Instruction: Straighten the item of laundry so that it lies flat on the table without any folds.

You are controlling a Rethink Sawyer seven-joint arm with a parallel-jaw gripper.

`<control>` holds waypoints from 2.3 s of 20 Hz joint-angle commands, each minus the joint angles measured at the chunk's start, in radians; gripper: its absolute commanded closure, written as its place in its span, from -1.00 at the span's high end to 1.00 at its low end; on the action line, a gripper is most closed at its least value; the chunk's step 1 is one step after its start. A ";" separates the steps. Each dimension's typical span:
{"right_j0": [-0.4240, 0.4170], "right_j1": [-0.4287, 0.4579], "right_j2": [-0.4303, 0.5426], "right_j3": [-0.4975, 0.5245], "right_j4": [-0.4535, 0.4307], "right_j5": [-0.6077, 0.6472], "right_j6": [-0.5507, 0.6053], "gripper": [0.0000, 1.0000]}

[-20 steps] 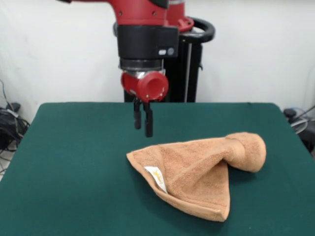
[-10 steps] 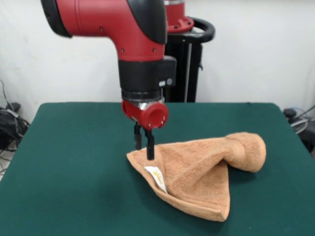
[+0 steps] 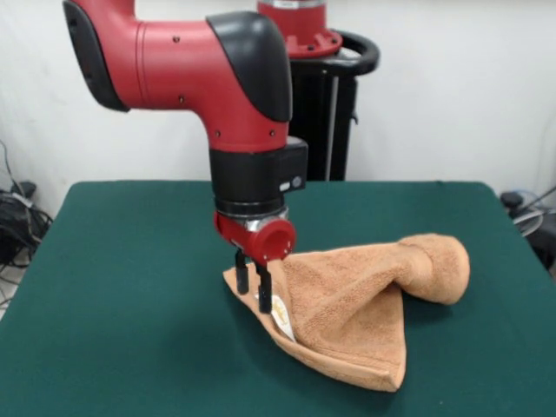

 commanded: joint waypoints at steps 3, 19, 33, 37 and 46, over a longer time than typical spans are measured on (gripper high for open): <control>0.021 0.032 -0.023 -0.039 -0.066 -0.048 -0.037 1.00; 0.038 0.087 -0.037 -0.057 -0.075 -0.096 -0.011 1.00; -0.045 0.123 -0.010 -0.028 0.114 0.103 -0.019 1.00; -0.130 0.162 0.113 -0.171 -0.179 0.104 -0.477 1.00; -0.278 0.248 0.481 -0.327 -0.356 0.424 -1.277 1.00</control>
